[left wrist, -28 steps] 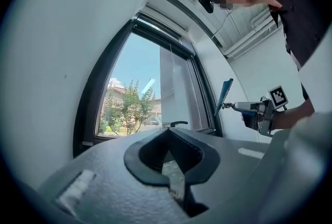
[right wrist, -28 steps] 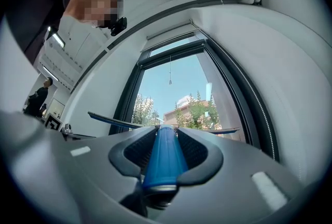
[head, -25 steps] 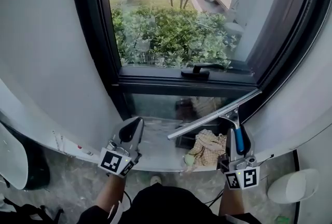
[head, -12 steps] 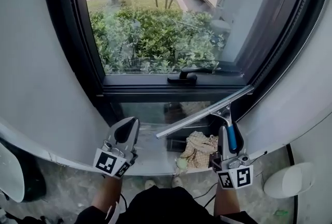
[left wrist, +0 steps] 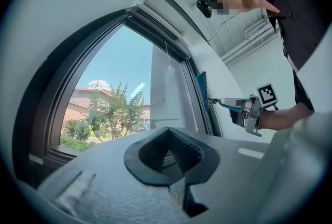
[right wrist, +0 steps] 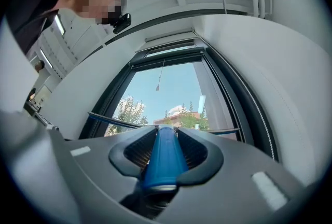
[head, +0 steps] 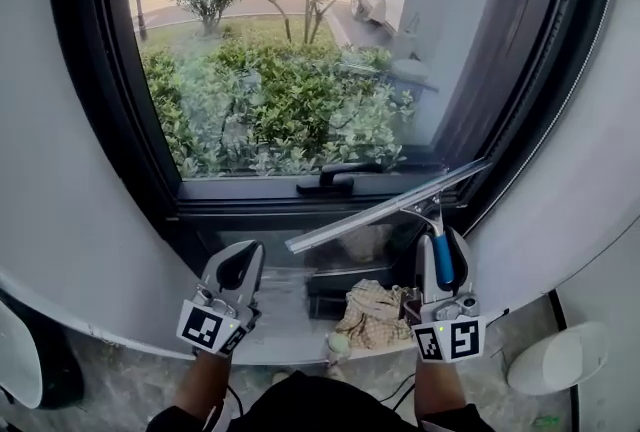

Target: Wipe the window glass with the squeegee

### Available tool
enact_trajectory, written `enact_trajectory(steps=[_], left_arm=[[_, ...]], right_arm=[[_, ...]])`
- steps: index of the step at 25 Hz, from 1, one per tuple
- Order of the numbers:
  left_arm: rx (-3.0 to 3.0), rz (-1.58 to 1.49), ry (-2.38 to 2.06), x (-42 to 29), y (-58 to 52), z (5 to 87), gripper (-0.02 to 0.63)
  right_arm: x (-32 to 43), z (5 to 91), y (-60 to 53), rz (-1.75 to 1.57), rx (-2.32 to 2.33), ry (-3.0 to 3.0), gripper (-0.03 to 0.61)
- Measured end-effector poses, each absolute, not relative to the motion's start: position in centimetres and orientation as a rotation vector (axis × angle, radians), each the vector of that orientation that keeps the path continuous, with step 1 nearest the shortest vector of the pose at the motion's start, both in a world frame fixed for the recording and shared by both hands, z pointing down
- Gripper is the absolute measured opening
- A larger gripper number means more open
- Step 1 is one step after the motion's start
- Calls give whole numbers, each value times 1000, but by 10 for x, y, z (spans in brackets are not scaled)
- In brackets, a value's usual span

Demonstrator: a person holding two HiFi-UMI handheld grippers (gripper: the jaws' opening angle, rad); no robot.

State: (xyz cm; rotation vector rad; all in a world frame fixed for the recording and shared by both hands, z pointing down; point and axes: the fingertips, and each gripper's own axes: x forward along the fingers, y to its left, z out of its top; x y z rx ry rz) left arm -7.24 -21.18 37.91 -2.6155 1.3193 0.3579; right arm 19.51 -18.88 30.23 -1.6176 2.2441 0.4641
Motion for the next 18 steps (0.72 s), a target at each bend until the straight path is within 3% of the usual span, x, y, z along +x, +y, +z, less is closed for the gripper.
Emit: enact_trajectory(steps=[18], left_arm=[[-2618,387,1094,-43,-233,344,-2]], right_arm=[[185,203,-241,761,-1693,1896,135]])
